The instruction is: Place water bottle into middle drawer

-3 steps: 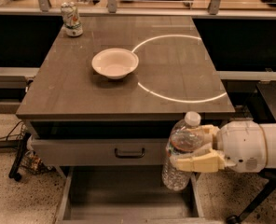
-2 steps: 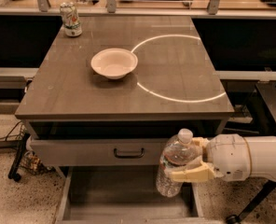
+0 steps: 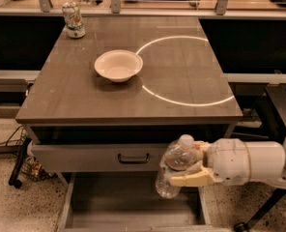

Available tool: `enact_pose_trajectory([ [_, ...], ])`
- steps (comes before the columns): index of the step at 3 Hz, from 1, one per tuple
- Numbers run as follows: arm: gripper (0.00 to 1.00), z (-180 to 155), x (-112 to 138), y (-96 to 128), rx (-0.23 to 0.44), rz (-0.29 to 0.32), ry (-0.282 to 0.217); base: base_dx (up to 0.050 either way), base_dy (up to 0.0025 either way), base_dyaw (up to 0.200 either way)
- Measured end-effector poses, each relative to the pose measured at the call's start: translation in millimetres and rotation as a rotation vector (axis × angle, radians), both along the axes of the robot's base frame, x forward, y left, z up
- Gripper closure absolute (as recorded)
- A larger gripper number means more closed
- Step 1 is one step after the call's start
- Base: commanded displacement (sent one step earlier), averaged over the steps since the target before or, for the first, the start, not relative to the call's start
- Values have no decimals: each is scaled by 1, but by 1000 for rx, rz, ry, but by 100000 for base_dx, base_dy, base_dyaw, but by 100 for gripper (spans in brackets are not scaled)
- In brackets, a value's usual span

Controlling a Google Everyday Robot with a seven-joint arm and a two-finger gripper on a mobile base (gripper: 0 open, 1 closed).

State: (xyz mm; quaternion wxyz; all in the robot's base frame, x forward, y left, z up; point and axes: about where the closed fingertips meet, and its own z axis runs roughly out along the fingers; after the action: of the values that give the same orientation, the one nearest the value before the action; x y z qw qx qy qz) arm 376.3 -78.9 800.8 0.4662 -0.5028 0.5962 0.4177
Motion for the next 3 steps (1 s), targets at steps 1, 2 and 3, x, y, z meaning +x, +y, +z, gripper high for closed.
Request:
enact_pose_trajectory([
  [1, 100, -25, 20, 17, 25, 30, -131, 0, 0, 0],
  [2, 100, -52, 34, 24, 23, 48, -203, 0, 0, 0],
  [3, 100, -76, 36, 19, 7, 55, -214, 0, 0, 0],
])
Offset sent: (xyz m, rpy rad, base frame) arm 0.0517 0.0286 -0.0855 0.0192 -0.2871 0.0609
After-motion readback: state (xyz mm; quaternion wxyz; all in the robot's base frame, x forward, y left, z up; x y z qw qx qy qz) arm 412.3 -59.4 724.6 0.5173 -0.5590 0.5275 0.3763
